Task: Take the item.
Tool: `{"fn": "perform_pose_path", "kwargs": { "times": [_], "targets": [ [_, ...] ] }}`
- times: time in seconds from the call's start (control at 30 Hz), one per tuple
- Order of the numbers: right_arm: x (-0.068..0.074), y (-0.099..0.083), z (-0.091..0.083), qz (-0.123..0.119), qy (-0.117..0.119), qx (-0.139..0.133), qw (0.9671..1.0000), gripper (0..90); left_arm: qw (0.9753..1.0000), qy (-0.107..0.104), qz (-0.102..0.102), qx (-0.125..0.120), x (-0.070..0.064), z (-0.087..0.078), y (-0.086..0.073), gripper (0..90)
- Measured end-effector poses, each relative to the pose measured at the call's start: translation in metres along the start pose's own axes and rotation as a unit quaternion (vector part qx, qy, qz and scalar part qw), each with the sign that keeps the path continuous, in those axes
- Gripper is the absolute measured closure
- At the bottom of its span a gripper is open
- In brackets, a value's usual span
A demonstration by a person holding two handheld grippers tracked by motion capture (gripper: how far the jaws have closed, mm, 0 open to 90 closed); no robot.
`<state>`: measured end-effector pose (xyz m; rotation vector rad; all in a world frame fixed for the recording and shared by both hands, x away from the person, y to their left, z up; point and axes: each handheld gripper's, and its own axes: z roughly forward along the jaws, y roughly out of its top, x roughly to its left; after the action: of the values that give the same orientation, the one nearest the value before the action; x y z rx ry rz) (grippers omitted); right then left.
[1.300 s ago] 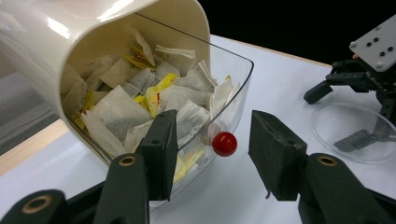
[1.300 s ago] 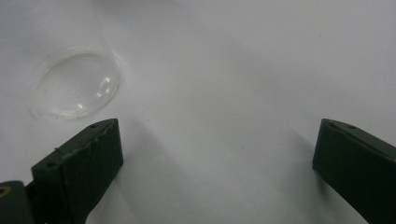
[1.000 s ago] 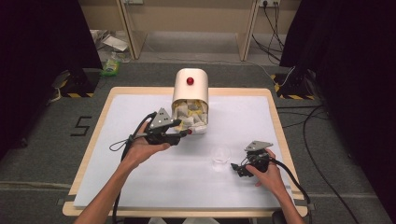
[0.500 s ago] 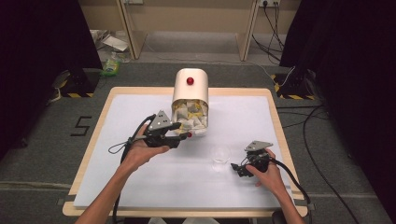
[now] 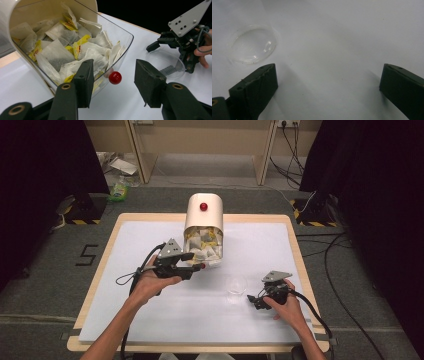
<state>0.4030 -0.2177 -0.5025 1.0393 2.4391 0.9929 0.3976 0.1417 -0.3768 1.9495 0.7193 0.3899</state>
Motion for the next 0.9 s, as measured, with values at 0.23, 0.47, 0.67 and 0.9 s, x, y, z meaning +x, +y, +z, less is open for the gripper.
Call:
{"fn": "perform_pose_path", "kwargs": {
  "times": [0.23, 0.47, 0.67, 0.9],
  "targets": [
    [0.000, 0.000, 0.000, 0.000, 0.000, 0.000, 1.0000, 2.1, 0.9999, 0.004, 0.006, 0.008, -0.005, 0.000, 0.000, 46.8],
    [0.000, 0.000, 0.000, -0.001, 0.000, 0.000, 1.0000, 2.2, 0.9999, 0.004, 0.009, 0.007, -0.007, -0.001, -0.002, 45.7],
    [0.000, 0.000, 0.000, 0.000, 0.000, 0.000, 1.0000, 2.1, 1.0000, 0.001, -0.001, -0.008, -0.004, -0.005, 0.002, 44.7],
    [0.000, 0.000, 0.000, 0.000, 0.000, 0.000, 1.0000, 2.2, 0.9996, 0.011, -0.014, -0.024, 0.007, -0.009, 0.014, 44.9]
  ]
}}
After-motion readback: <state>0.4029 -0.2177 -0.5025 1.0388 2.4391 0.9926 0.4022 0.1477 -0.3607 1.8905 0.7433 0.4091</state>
